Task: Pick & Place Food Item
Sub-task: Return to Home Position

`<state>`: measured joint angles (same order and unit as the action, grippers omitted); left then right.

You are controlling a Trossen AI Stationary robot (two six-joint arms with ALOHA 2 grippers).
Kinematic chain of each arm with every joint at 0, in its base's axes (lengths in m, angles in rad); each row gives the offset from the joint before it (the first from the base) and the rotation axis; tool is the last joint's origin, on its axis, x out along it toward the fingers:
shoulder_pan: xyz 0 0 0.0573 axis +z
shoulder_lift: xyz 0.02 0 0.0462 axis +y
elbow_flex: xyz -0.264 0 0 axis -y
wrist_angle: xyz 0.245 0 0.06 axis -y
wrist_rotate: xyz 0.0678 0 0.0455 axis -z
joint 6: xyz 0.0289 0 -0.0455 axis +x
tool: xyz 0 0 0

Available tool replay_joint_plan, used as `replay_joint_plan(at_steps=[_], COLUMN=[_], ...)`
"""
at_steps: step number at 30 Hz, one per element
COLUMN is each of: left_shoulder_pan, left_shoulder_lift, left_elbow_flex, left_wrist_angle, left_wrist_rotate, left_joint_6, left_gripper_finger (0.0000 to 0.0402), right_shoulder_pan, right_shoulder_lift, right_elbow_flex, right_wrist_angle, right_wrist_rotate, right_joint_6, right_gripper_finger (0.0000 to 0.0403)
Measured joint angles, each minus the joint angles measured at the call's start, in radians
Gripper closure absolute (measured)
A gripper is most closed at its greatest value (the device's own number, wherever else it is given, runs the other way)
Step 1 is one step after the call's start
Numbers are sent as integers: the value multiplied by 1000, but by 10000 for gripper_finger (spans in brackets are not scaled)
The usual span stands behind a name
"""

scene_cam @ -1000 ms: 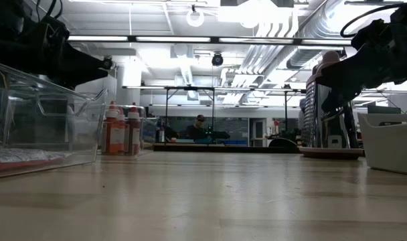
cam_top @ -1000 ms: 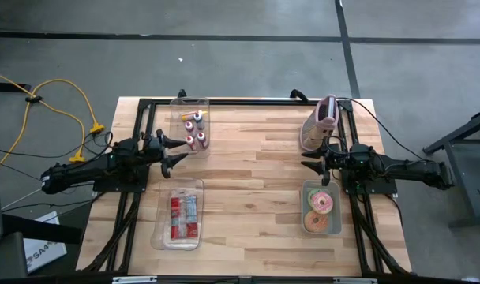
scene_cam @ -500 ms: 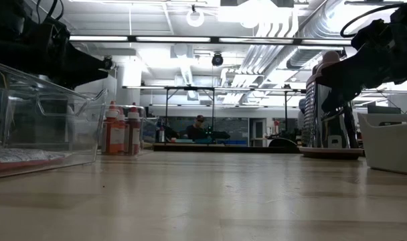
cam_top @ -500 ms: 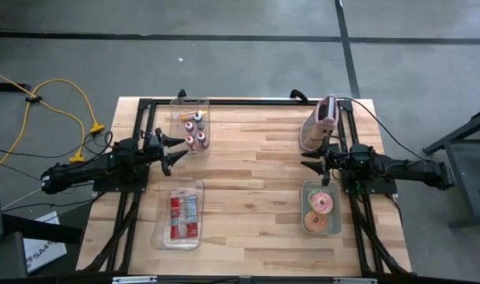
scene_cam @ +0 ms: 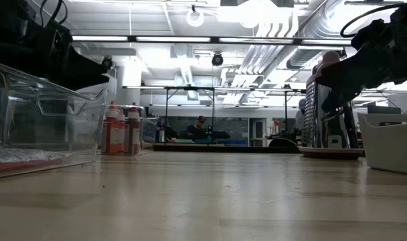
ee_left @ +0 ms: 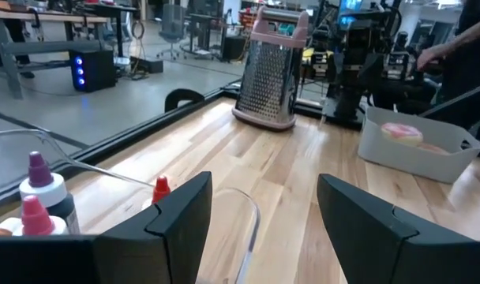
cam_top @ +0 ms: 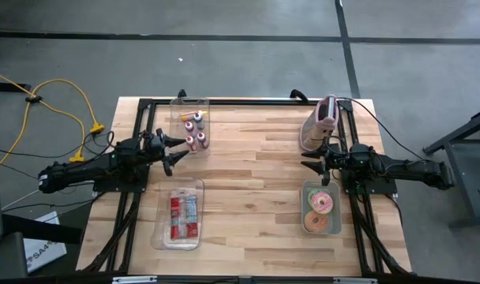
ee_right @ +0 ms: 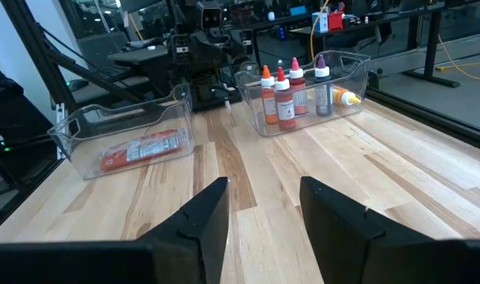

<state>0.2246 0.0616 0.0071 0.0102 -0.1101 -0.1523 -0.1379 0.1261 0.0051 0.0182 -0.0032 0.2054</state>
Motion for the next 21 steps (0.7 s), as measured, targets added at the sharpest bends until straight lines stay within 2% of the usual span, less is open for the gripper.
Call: replay_joint_plan(at_steps=[21], left_shoulder_pan=[16], left_shoulder_lift=[0], left_elbow_flex=[0], left_wrist_angle=[11], left_wrist_rotate=[11], left_joint_6=[0], left_gripper_finger=[179], right_shoulder_pan=[0], right_shoulder_lift=[0], right_elbow_flex=[0], right_wrist_angle=[0], right_wrist_rotate=[0], right_joint_6=[0], right_gripper_finger=[256])
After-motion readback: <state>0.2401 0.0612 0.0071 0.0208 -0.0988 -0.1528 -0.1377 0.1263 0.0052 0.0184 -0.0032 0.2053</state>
